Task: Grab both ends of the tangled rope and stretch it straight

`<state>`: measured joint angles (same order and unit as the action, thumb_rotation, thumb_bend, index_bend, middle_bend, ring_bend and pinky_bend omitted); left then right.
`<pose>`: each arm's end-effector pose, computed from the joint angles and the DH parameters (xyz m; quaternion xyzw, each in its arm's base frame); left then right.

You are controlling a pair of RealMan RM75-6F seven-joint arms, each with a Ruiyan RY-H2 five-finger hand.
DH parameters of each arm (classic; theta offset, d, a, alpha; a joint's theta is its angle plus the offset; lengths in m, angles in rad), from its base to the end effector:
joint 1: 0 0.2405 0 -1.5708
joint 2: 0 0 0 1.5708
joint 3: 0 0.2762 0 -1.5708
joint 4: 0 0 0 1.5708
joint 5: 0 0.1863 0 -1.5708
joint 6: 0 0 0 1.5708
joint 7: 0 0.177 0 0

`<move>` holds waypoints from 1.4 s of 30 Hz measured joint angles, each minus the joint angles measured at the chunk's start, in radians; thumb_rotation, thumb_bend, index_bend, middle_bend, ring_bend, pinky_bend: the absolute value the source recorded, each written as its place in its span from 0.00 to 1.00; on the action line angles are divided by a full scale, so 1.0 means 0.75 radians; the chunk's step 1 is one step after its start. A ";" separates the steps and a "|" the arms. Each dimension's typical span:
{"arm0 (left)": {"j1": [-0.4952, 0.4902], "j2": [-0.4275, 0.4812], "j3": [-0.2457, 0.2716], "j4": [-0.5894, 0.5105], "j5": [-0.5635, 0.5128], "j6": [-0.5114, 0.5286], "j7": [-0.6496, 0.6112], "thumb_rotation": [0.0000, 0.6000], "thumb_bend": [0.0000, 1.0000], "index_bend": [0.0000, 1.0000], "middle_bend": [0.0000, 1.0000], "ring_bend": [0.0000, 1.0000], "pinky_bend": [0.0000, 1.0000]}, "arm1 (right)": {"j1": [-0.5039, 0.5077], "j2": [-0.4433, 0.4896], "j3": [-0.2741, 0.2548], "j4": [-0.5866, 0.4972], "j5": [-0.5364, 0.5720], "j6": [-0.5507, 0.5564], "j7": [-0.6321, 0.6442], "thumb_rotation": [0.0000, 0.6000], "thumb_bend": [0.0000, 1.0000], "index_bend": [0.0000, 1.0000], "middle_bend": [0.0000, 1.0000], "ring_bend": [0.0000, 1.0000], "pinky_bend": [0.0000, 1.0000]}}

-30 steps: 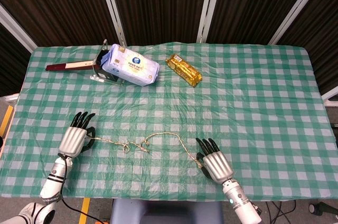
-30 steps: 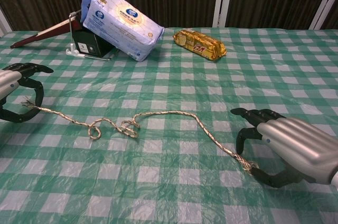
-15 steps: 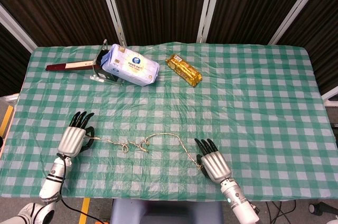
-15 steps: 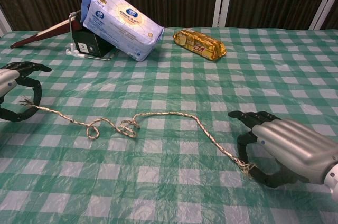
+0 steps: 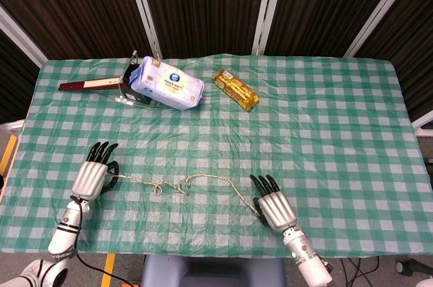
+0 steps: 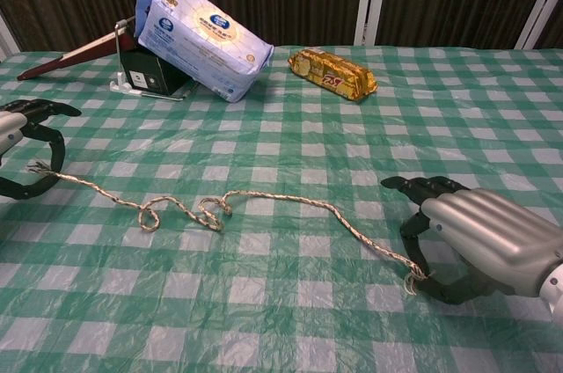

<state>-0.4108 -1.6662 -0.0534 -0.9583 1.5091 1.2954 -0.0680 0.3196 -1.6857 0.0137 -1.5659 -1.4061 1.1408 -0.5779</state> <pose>-0.2958 0.3248 0.0249 -0.6838 -0.3321 -0.4027 0.5099 -0.2075 -0.2396 -0.0504 0.7565 -0.3700 0.3306 0.4260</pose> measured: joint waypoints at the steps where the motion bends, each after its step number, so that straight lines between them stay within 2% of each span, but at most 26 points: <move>1: 0.000 0.001 -0.001 0.000 -0.001 0.000 0.001 1.00 0.41 0.60 0.10 0.00 0.02 | 0.001 0.006 0.003 -0.003 0.001 0.004 0.002 1.00 0.55 0.80 0.13 0.00 0.00; 19: -0.001 0.025 -0.019 -0.007 -0.015 0.011 0.037 1.00 0.41 0.60 0.10 0.00 0.02 | -0.010 0.212 0.095 -0.046 0.037 0.119 0.120 1.00 0.57 0.81 0.14 0.00 0.00; 32: -0.032 0.053 -0.082 0.060 -0.084 -0.045 0.015 1.00 0.41 0.60 0.11 0.00 0.02 | -0.078 0.399 0.172 0.042 0.120 0.210 0.374 1.00 0.57 0.81 0.15 0.00 0.00; 42: -0.059 0.018 -0.100 0.150 -0.127 -0.123 0.001 1.00 0.41 0.60 0.11 0.00 0.02 | -0.106 0.436 0.191 0.142 0.180 0.205 0.481 1.00 0.57 0.81 0.15 0.00 0.00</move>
<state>-0.4549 -1.6527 -0.1283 -0.8459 1.4137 1.2029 -0.0672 0.2401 -1.3585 0.1570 -1.4592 -1.2708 1.2943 -0.2172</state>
